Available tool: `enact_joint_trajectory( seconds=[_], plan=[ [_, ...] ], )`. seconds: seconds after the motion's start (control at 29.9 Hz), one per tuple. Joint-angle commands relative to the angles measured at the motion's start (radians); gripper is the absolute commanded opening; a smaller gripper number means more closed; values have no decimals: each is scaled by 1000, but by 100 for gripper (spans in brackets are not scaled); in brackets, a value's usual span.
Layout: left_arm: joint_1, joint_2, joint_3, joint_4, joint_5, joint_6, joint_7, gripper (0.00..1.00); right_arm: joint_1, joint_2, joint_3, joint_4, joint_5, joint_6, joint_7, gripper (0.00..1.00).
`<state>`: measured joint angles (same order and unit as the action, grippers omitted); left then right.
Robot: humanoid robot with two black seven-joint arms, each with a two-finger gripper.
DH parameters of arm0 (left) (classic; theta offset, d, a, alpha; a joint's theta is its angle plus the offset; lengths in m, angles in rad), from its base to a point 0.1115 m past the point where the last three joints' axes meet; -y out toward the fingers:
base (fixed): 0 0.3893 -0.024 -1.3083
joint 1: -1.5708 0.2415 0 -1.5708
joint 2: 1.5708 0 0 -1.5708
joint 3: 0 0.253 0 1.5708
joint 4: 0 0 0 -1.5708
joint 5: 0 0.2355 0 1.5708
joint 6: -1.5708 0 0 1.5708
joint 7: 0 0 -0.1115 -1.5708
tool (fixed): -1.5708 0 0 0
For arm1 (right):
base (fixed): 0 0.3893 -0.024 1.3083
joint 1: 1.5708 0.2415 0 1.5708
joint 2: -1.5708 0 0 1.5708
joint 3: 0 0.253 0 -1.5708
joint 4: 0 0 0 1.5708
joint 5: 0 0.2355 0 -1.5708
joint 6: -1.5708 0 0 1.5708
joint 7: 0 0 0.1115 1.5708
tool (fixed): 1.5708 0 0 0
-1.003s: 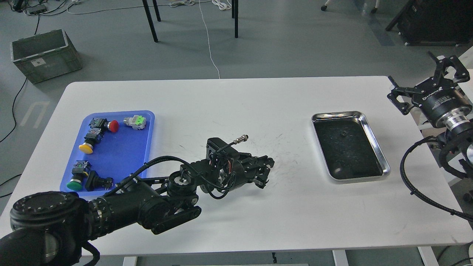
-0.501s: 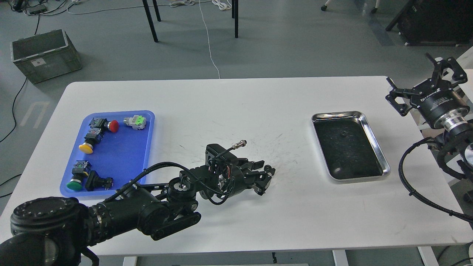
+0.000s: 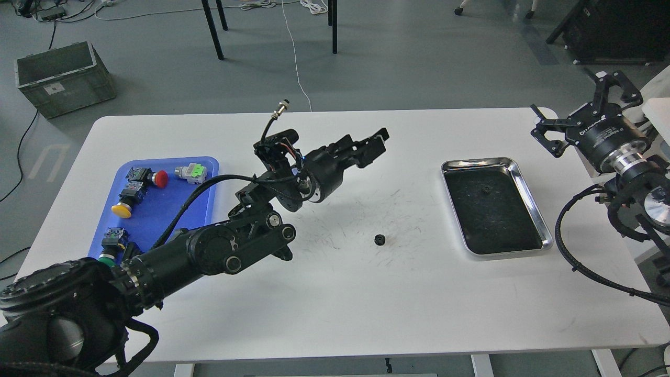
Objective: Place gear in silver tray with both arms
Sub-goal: 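Open the left gripper and retract the left arm, then move the right gripper down over the gear on the table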
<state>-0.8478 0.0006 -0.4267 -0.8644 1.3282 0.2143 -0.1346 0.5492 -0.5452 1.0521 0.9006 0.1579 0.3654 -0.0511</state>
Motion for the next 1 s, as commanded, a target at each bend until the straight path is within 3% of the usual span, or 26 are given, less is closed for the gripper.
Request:
enact_joint_trajectory(
  seconds=[0.0, 0.1, 0.2, 0.4, 0.53, 0.74, 0.87, 0.97],
  plan=[
    [-4, 65, -162, -88, -223, -1, 12, 98, 31, -2, -41, 11, -3, 0, -3, 98],
    [7, 168, -247, -128, -371, -4, 35, 98, 52, -2, -72, 14, -38, 0, -6, 98],
    [19, 248, -326, -133, -573, -18, 24, 98, 125, -9, -168, 12, -73, -2, -7, 98],
    [58, 387, -346, -107, -986, -131, 20, 98, 328, -35, -502, 11, -80, -6, -6, 98],
    [81, 410, -351, 17, -1098, -284, -6, 98, 487, -22, -713, 14, -118, -6, -6, 98],
    [76, 384, -366, 361, -1250, -561, -13, 98, 714, 71, -1025, 32, -273, -13, -13, 98],
    [73, 377, -365, 387, -1282, -601, -14, 98, 860, 154, -1242, 84, -345, -16, -36, 98],
    [72, 378, -362, 390, -1281, -598, -22, 98, 951, 226, -1389, 123, -374, -13, -93, 98]
  ],
)
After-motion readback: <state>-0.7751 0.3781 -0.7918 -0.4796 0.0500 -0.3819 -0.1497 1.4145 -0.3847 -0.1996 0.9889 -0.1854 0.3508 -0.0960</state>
